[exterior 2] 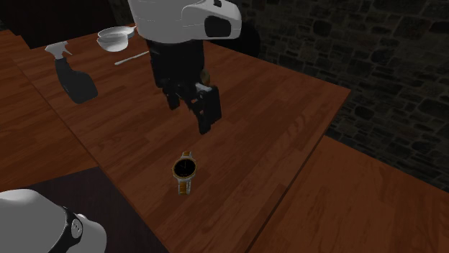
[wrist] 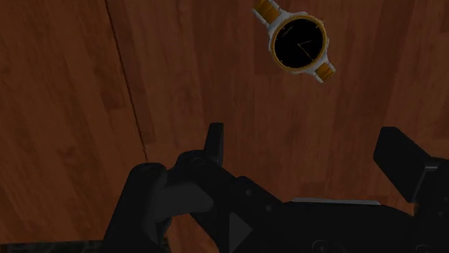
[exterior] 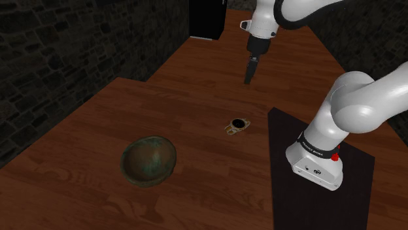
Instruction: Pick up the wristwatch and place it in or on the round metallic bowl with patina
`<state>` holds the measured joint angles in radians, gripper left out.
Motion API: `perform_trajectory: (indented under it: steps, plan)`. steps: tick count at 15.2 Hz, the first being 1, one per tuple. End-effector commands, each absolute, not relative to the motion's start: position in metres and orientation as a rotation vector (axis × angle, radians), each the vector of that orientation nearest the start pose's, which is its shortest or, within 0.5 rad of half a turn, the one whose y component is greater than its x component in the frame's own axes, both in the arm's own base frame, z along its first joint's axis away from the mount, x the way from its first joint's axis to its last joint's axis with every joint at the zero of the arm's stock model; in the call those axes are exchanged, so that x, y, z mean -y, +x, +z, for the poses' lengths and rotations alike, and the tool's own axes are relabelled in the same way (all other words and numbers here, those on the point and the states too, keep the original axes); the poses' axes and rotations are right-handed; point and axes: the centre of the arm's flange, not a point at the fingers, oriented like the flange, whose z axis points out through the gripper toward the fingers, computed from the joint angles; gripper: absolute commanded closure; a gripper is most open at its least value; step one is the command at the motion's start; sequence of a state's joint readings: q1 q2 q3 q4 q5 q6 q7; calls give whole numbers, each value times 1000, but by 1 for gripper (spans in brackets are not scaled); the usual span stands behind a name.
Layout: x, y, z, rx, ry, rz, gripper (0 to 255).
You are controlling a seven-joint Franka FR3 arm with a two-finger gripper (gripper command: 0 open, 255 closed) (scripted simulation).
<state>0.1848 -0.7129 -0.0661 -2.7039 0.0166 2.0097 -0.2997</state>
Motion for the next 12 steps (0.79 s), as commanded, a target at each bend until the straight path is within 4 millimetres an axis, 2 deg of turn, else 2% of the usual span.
perform_trajectory:
  steps: [1, 12]
  plan:
    - [-54, 326, 418, 788, -2991, -34, 0]
    - [-101, 308, 280, 1470, -2770, -6, 0]
